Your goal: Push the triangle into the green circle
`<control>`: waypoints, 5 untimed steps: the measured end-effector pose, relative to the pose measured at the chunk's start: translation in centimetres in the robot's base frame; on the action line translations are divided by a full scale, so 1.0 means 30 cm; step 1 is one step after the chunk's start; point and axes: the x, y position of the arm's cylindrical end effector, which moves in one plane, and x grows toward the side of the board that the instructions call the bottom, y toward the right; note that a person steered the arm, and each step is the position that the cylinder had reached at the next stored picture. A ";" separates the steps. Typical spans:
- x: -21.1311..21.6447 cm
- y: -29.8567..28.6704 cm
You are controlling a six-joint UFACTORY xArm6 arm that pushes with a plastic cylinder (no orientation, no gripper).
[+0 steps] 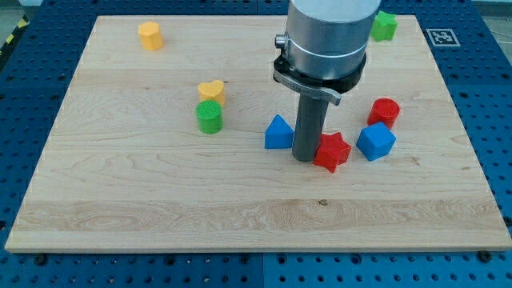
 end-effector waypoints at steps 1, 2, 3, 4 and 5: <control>-0.024 0.026; -0.041 0.043; -0.041 0.043; -0.077 0.043; -0.081 0.043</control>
